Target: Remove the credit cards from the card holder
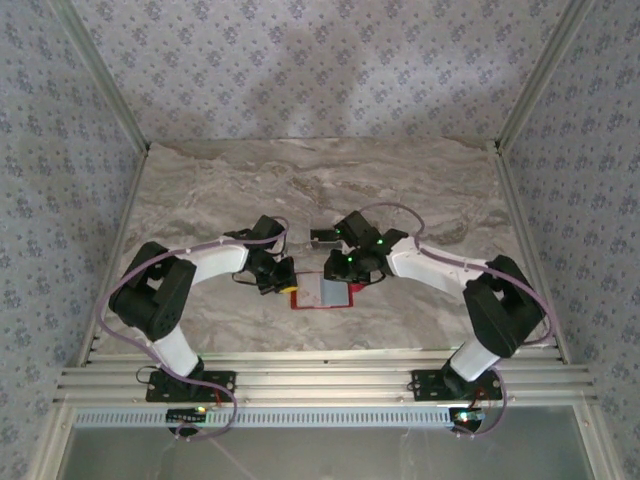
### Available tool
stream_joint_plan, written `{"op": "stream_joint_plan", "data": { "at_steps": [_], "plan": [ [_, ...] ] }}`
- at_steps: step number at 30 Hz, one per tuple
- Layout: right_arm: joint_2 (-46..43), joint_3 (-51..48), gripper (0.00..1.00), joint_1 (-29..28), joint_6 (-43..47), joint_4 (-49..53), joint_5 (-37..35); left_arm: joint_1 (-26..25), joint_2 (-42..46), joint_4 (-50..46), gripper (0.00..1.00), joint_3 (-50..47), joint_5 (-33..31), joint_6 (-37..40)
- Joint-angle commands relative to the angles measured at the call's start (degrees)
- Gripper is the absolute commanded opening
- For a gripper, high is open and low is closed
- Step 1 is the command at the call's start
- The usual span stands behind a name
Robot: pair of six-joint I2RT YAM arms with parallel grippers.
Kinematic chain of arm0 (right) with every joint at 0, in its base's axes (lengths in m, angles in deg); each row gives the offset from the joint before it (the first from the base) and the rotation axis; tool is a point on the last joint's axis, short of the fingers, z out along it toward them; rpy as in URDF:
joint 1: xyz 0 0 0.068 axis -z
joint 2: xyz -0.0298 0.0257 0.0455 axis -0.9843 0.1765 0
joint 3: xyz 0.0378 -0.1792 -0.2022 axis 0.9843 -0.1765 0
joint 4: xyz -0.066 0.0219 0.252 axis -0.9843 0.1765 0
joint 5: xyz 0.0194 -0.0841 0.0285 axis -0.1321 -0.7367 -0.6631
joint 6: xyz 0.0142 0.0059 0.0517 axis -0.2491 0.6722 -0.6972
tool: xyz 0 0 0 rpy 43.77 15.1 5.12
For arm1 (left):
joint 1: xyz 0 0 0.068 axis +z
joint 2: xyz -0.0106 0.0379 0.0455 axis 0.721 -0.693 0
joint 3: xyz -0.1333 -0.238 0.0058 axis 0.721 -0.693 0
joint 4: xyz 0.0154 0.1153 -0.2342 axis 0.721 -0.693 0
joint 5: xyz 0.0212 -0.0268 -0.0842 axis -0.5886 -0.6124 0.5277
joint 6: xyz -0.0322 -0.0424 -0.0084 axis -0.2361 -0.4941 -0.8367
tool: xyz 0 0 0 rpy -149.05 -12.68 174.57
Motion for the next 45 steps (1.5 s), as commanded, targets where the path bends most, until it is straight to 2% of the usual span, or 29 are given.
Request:
{"op": "stream_joint_plan", "data": {
  "at_steps": [1,14,22,33,40,45],
  "plan": [
    [4.04,2.01,0.26,-0.29,0.64,-3.19,7.15,-0.09,1.08,-2.92,0.05,1.69,-1.27,1.01],
    [12.15,4.84,0.26,-0.84,1.01,-5.88,9.17,-0.29,0.53,-2.26,0.05,0.80,-1.27,0.76],
    [13.86,4.79,0.25,-0.93,2.14,-3.91,6.65,-0.29,0.56,-2.37,0.05,0.65,-1.32,0.91],
    [12.60,4.85,0.25,-1.23,3.85,0.87,1.27,-0.31,0.86,-2.73,0.05,0.88,-1.53,0.92],
    [8.64,4.67,0.25,-1.28,3.43,-0.16,2.39,-0.29,2.09,-4.24,0.07,2.32,-1.90,0.99],
    [6.13,4.57,0.25,-0.76,3.32,0.29,2.62,-0.54,4.58,-8.31,0.08,5.03,-4.52,1.73]
  ]
}}
